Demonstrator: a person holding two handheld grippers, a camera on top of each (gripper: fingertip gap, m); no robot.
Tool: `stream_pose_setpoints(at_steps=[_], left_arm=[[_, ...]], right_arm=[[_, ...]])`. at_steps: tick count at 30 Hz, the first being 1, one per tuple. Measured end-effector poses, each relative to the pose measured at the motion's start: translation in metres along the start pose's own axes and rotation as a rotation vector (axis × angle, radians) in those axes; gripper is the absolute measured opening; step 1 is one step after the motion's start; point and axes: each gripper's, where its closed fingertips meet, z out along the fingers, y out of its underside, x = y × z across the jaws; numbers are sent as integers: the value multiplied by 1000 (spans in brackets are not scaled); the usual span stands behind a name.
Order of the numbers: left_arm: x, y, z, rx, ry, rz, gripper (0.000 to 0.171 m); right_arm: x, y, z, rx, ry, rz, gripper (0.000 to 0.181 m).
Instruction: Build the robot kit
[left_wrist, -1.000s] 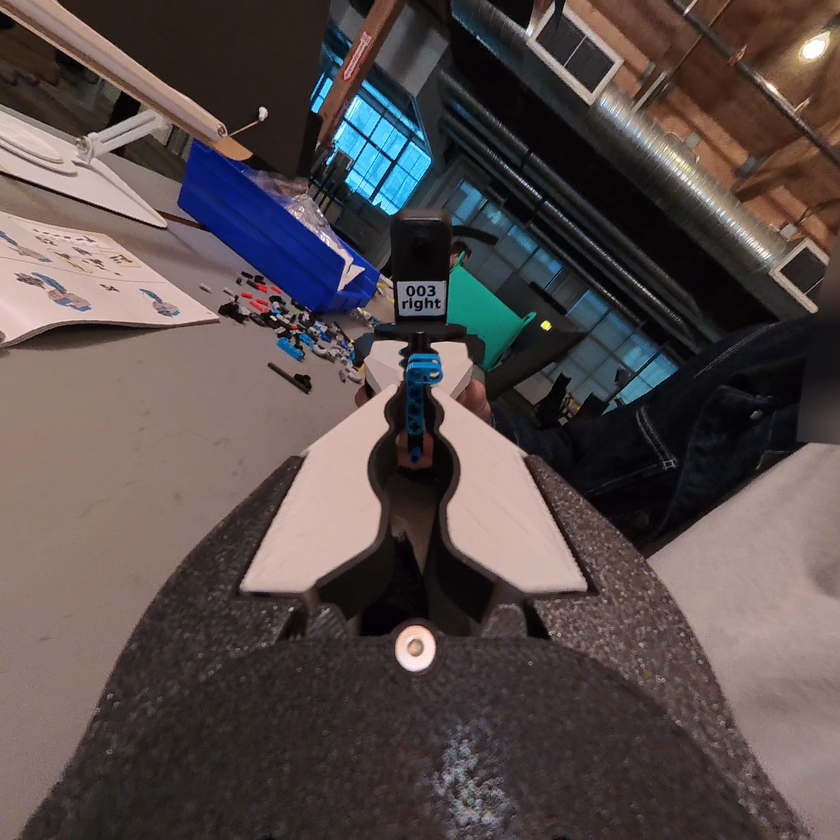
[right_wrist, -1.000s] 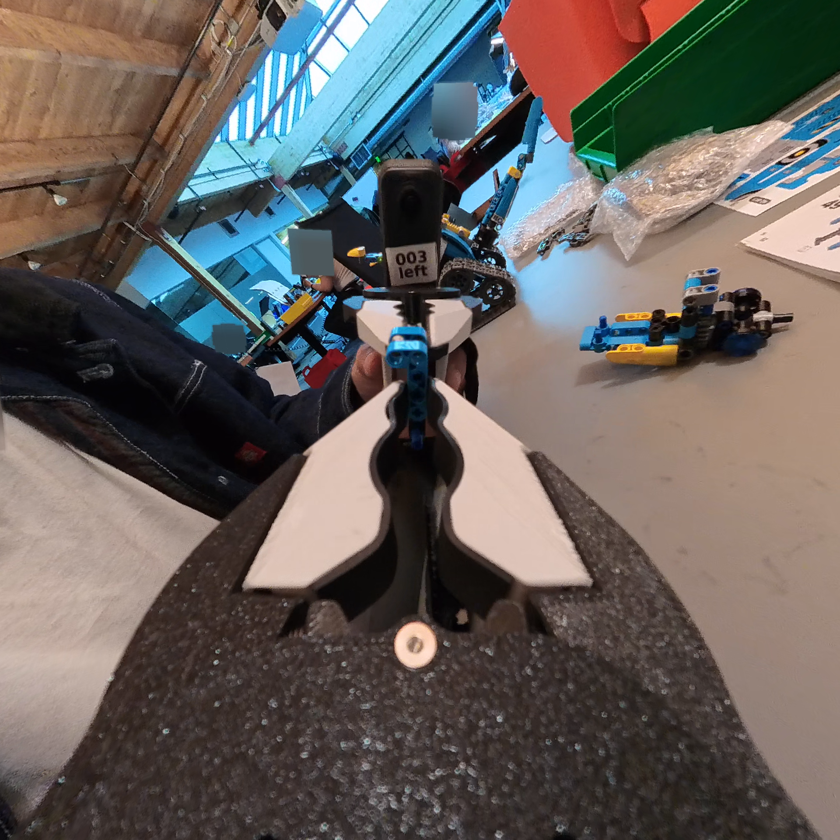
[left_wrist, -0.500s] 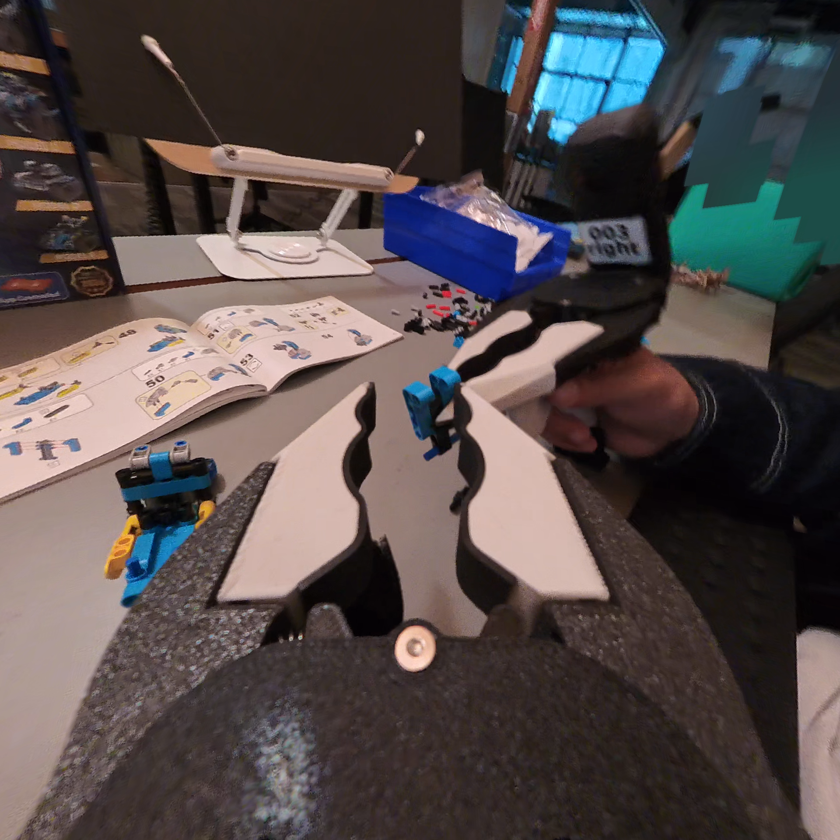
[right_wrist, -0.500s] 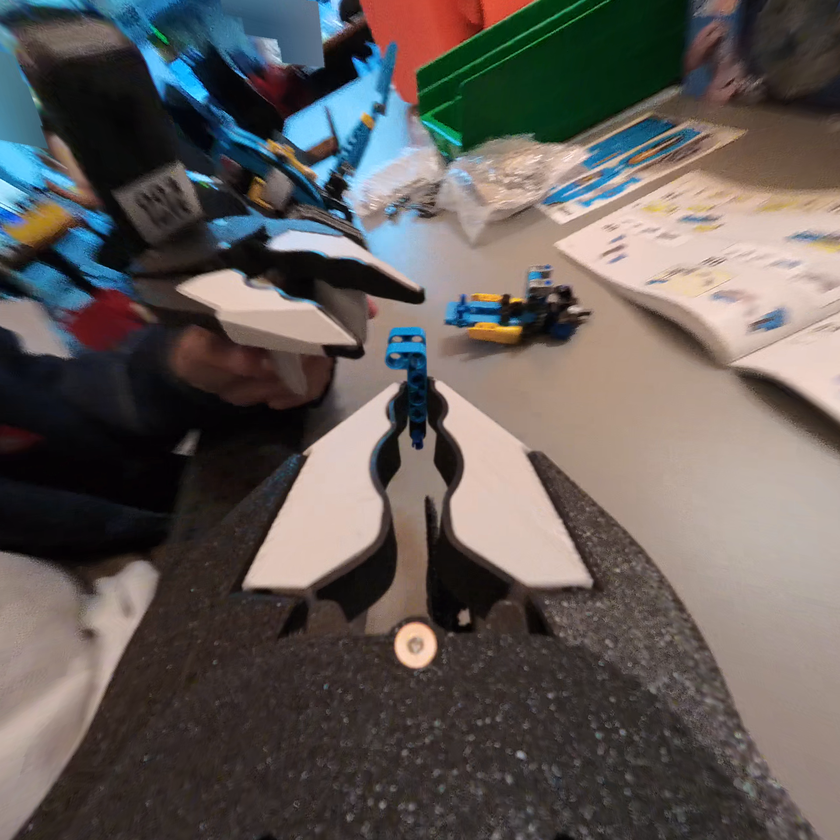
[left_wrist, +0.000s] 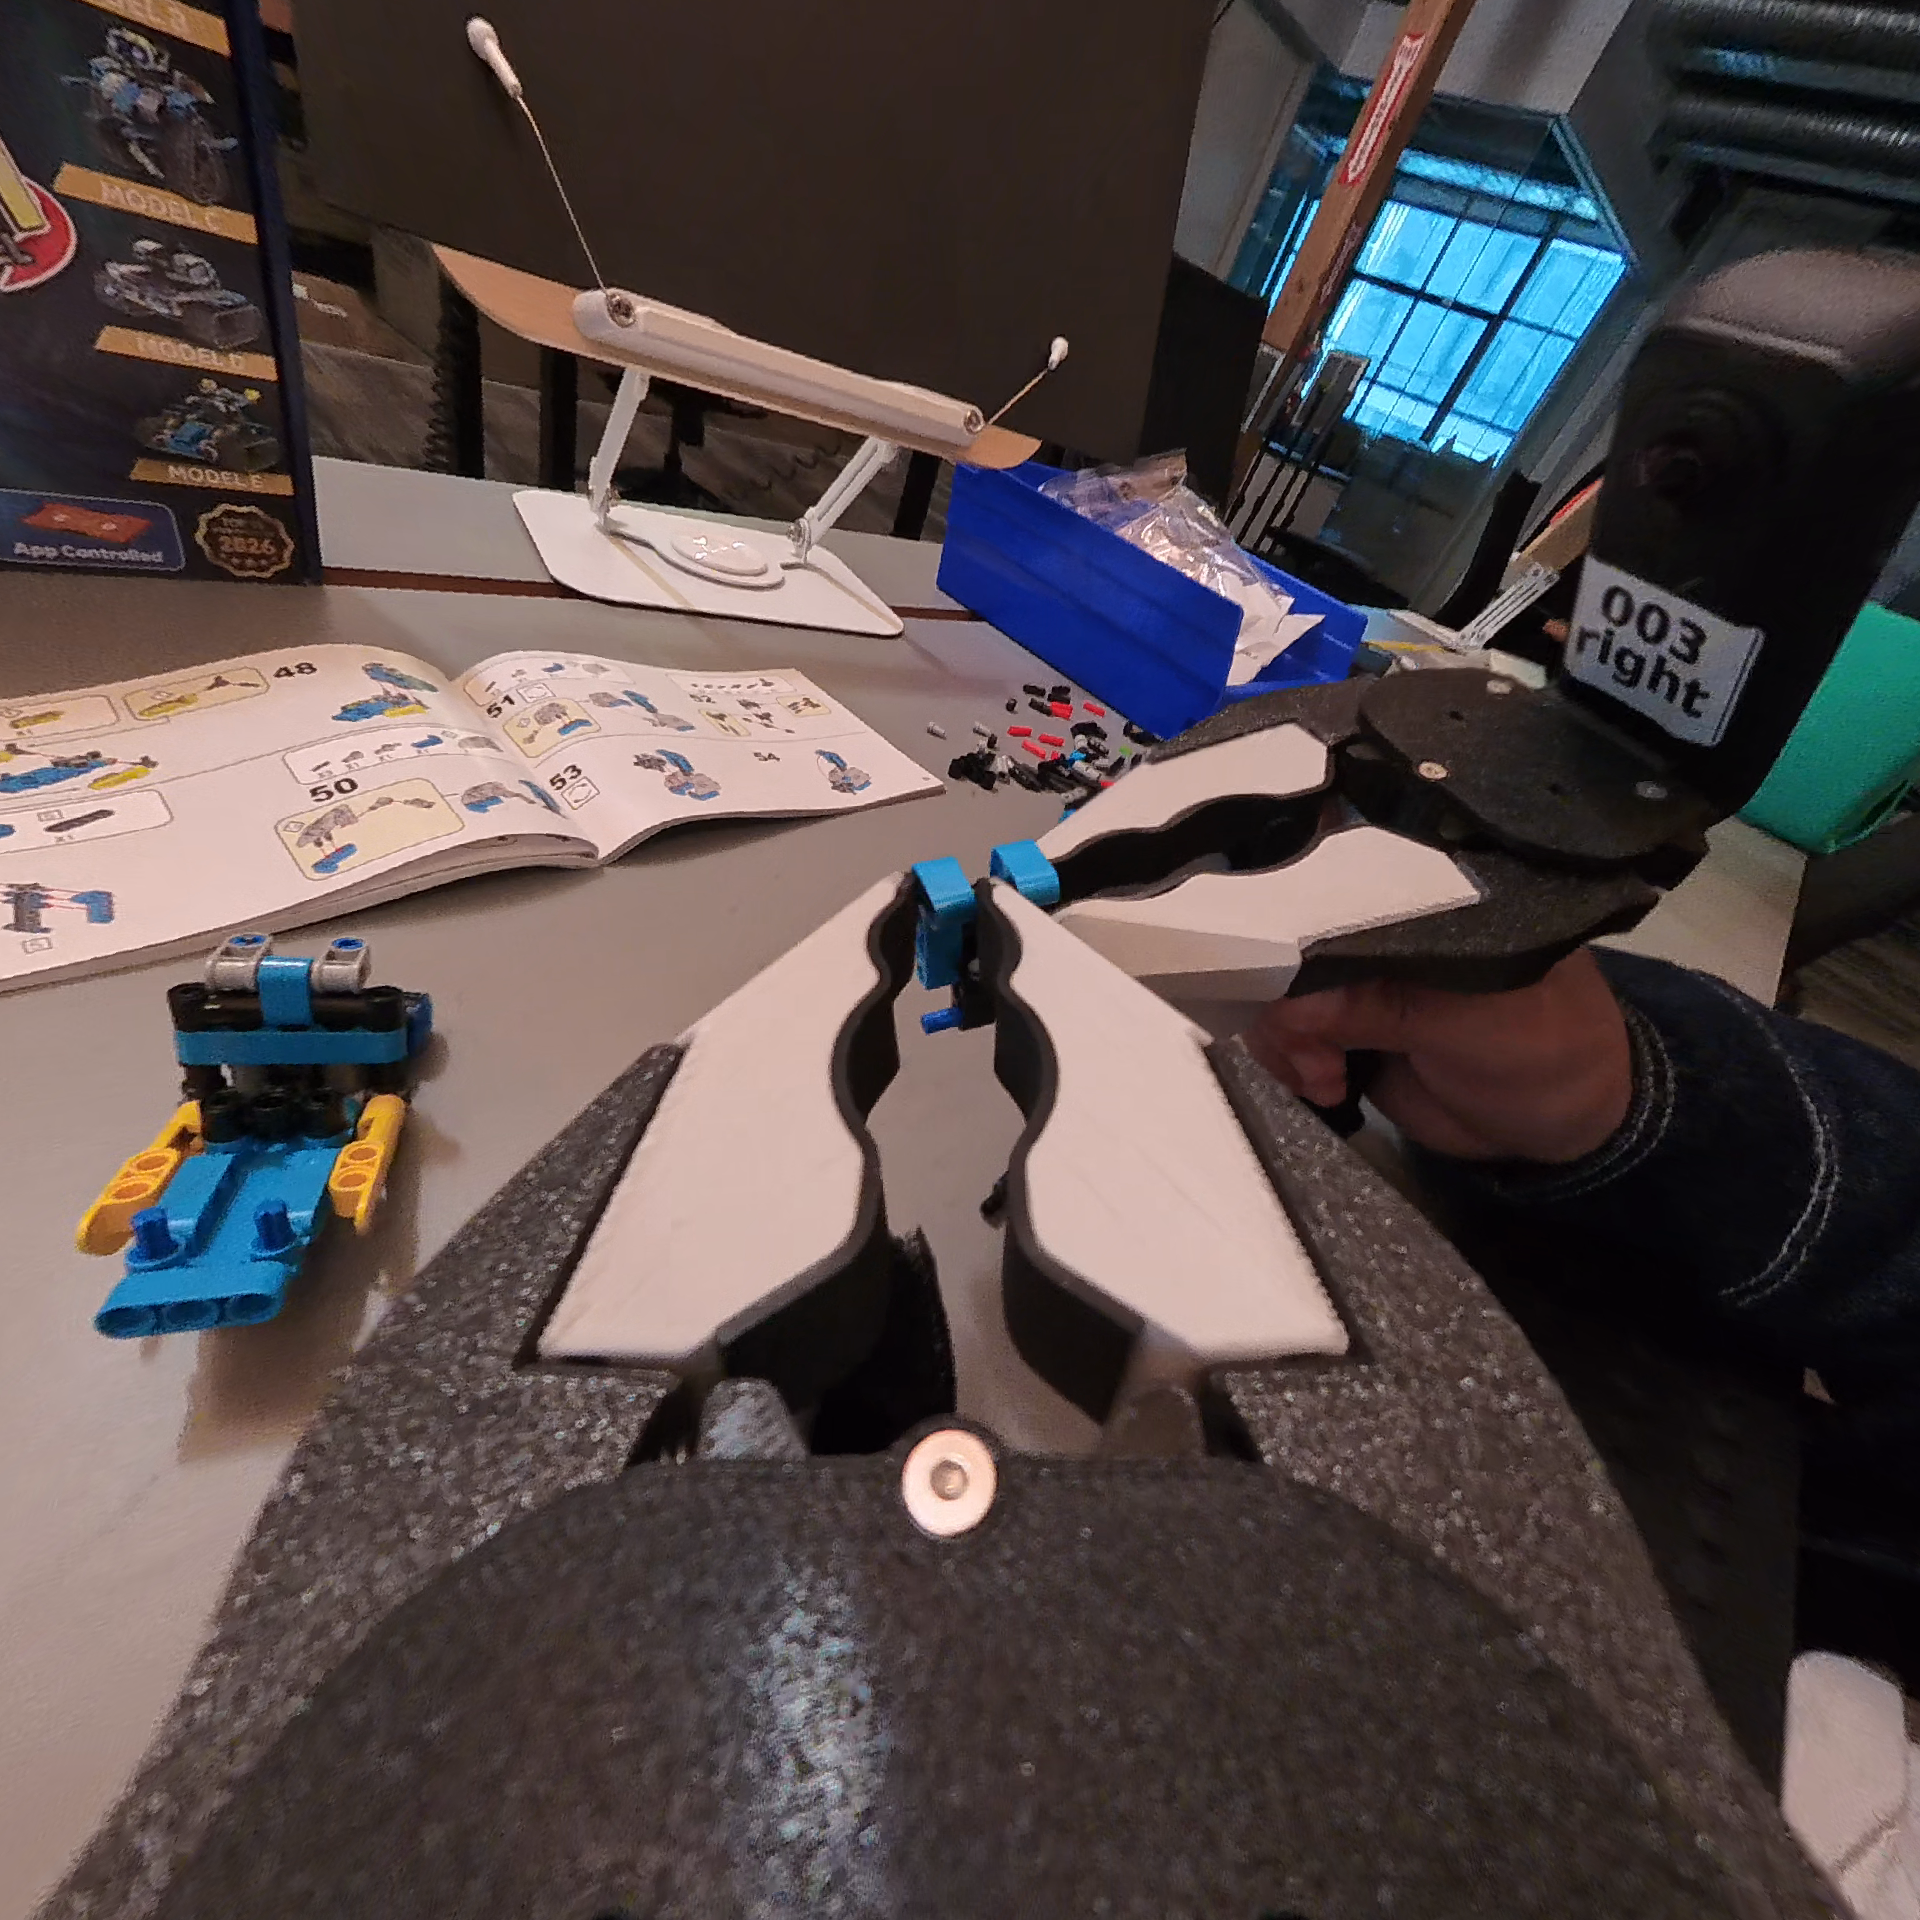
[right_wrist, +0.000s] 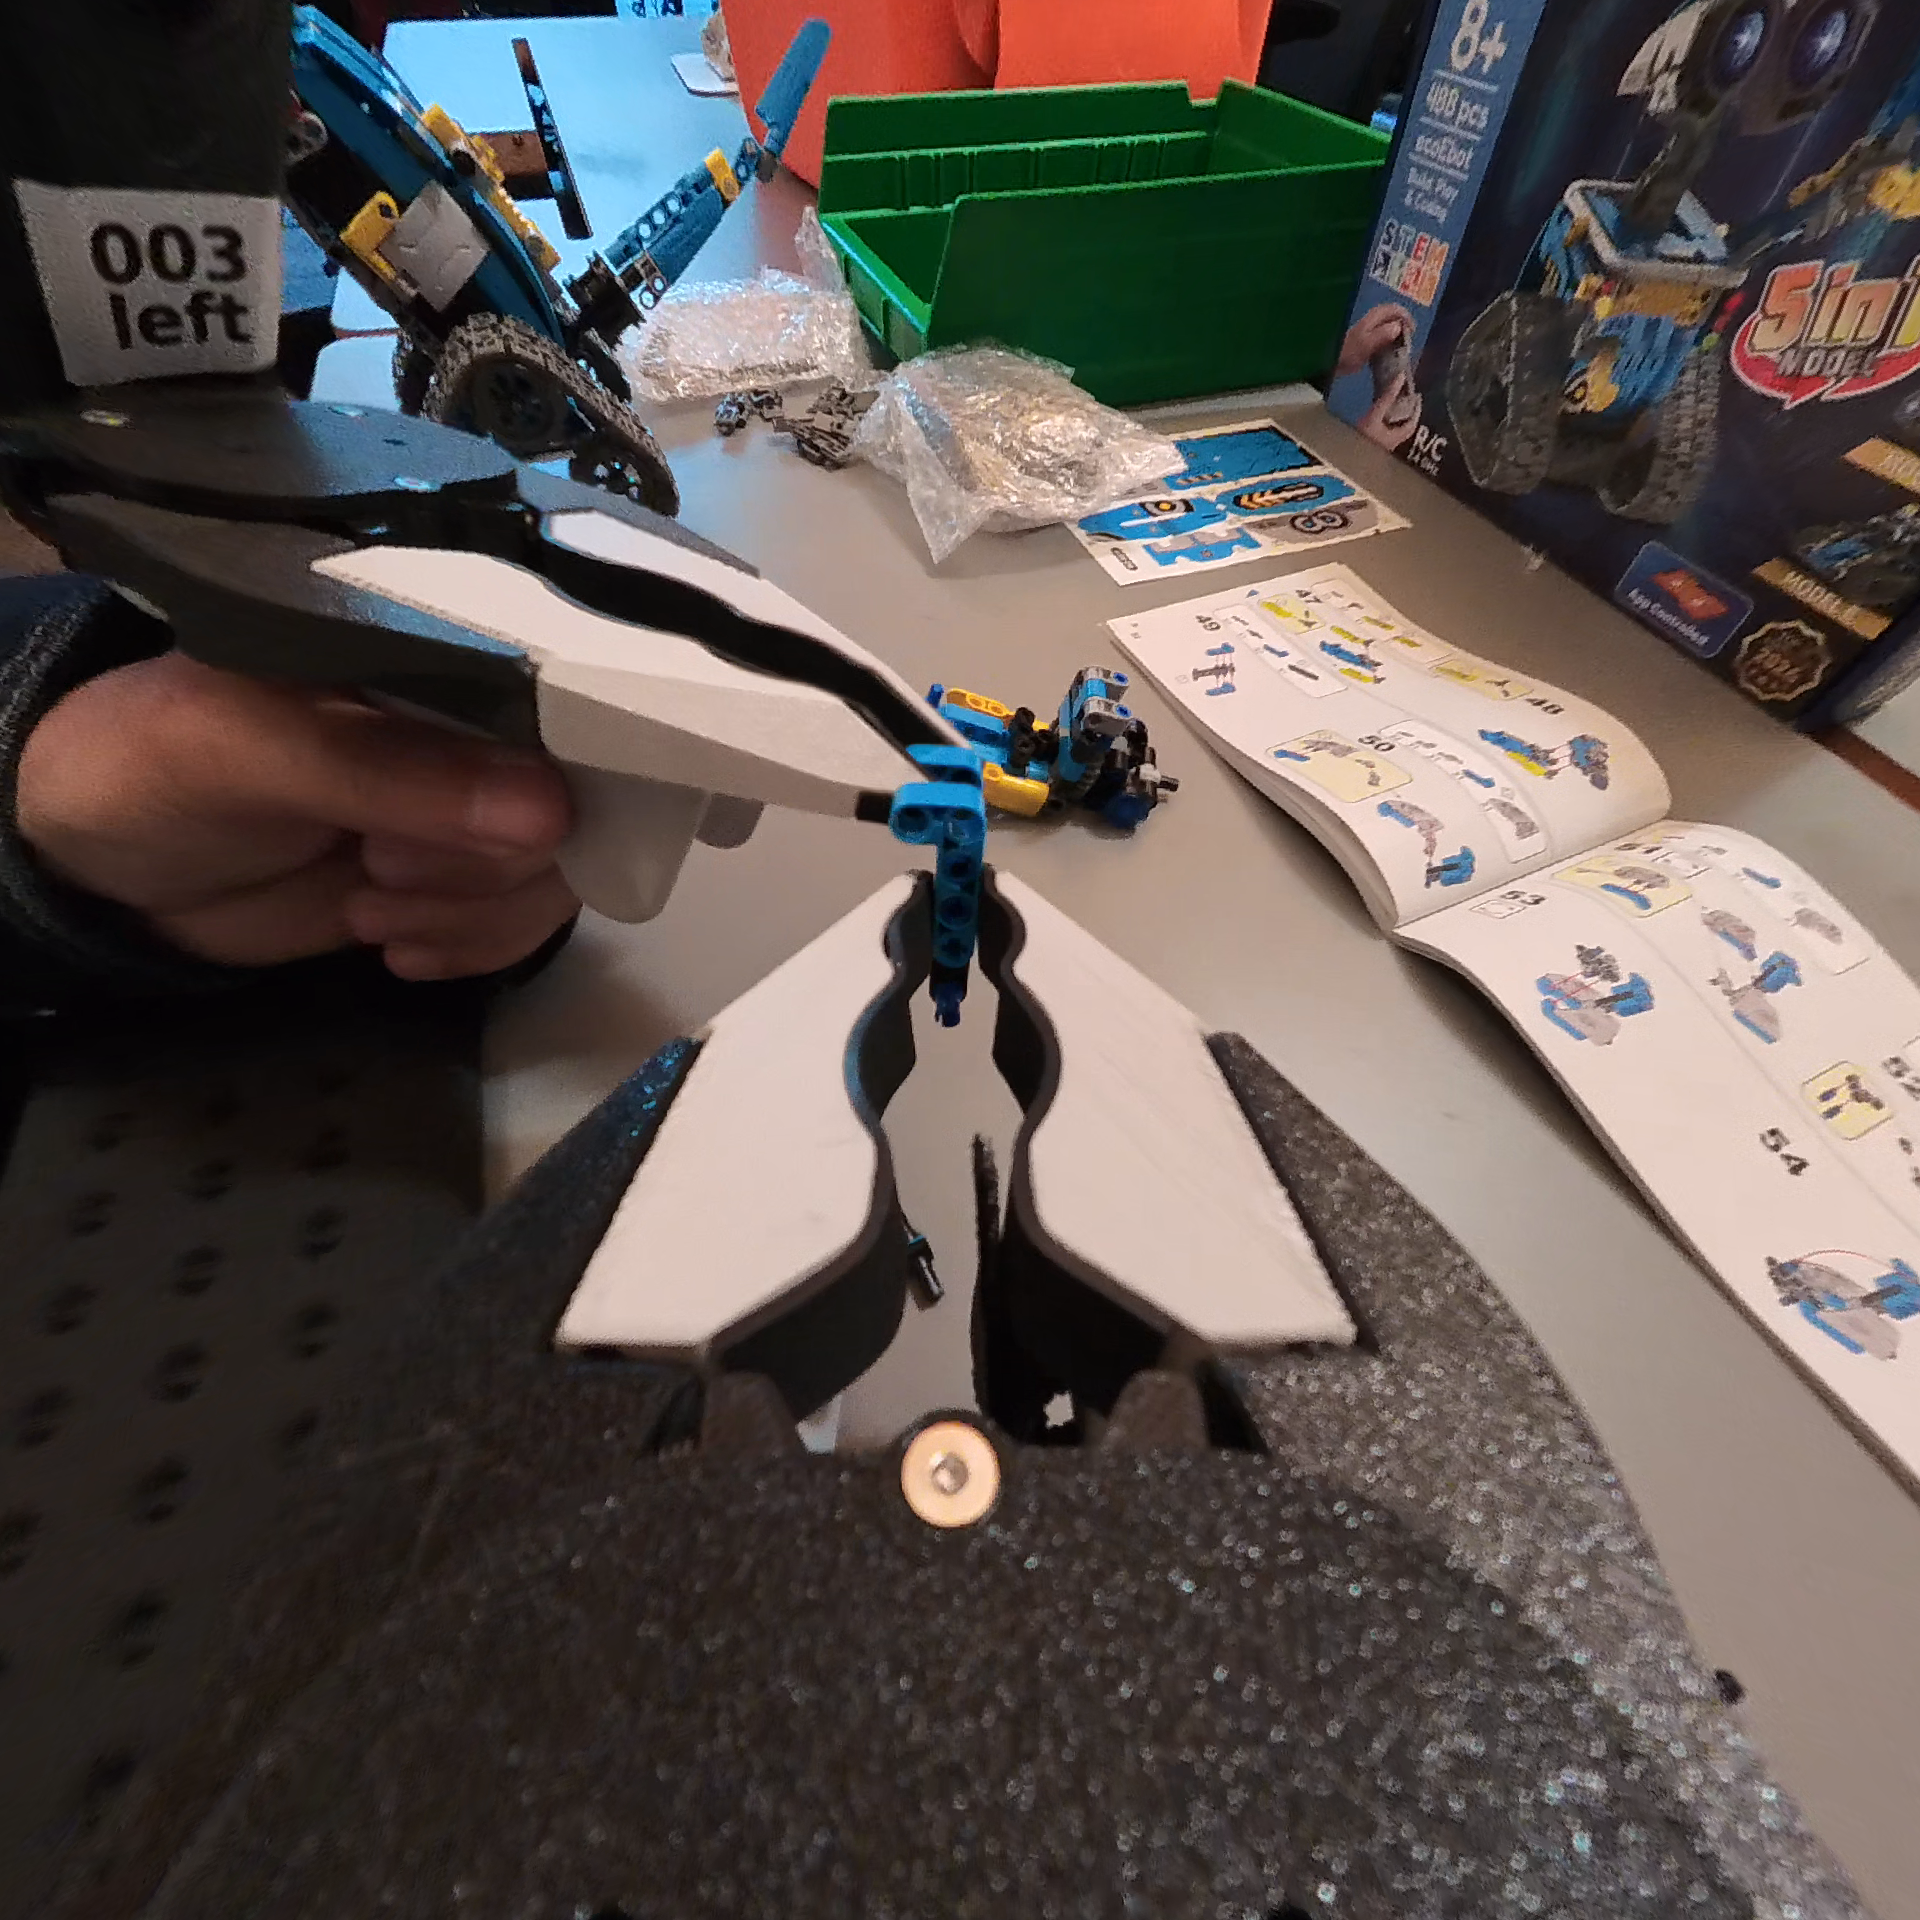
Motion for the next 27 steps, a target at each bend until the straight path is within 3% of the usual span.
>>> stream_pose_setpoints(at_steps=[6, 11, 15, 20, 23, 27], left_arm=[[-2, -5, 1, 66, -25, -112, 7], [-12, 4, 10, 50, -6, -298, 6], [-14, 6, 10, 46, 14, -335, 7], [-14, 8, 12, -4, -92, -131, 7], [-12, 11, 13, -49, -160, 35, 7], [-14, 14, 14, -82, -178, 88, 7]], right_arm=[[5, -5, -3, -12, 115, -136, 7], [13, 2, -3, -33, 176, -107, 6], [13, 3, -4, -23, 180, -100, 6], [14, 9, 2, -28, 102, 54, 8], [12, 2, 1, 1, 119, -15, 16], [13, 4, 2, -14, 134, -62, 15]])
